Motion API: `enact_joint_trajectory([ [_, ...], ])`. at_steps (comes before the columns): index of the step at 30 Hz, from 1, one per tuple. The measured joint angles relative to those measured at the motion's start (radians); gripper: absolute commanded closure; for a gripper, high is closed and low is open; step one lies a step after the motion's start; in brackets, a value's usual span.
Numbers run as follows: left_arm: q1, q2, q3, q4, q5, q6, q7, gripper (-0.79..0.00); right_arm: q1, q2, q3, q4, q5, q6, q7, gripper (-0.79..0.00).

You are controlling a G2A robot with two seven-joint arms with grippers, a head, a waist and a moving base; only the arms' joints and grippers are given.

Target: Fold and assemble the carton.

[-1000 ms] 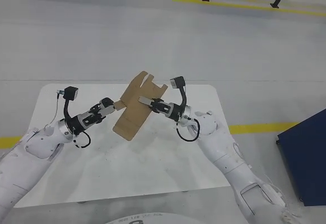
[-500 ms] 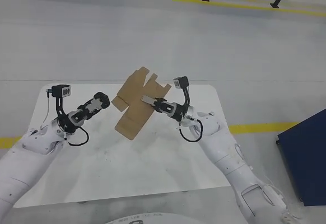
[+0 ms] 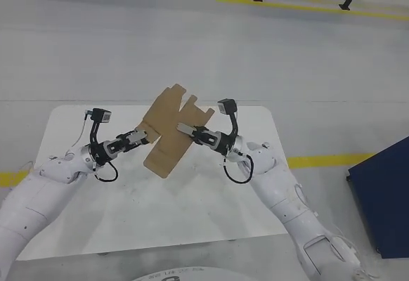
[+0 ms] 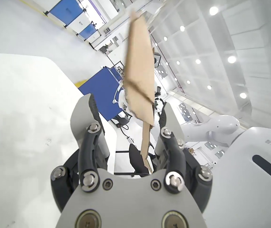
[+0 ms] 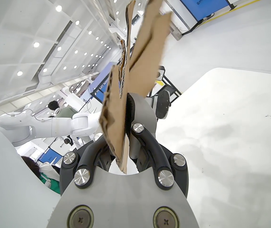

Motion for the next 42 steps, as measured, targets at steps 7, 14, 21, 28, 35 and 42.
enact_joint_trajectory([
  [7, -0.021, -0.034, 0.033, 0.056, -0.017, -0.053, -0.021, -0.496, 0.000, -0.001, 0.000, -0.011, -0.013, 0.021, -0.007, 0.000],
  [14, -0.028, -0.049, 0.032, 0.089, -0.041, -0.075, -0.043, -0.354, -0.002, -0.004, -0.004, -0.022, -0.022, 0.026, -0.012, 0.000],
  [21, -0.027, -0.059, 0.024, 0.073, -0.042, -0.075, -0.057, -0.246, -0.006, -0.005, -0.008, -0.034, -0.044, 0.035, -0.019, 0.000],
  [28, -0.011, -0.060, -0.008, 0.048, -0.032, -0.075, -0.057, -0.197, -0.008, -0.006, -0.008, -0.036, -0.053, 0.040, -0.021, 0.000],
  [35, 0.022, -0.054, -0.050, 0.001, -0.025, -0.075, -0.057, -0.191, -0.011, -0.007, -0.007, -0.039, -0.070, 0.040, -0.025, 0.000],
  [42, 0.042, -0.051, -0.077, -0.022, -0.028, -0.075, -0.057, -0.209, -0.013, -0.008, -0.005, -0.041, -0.083, 0.039, -0.032, 0.000],
])
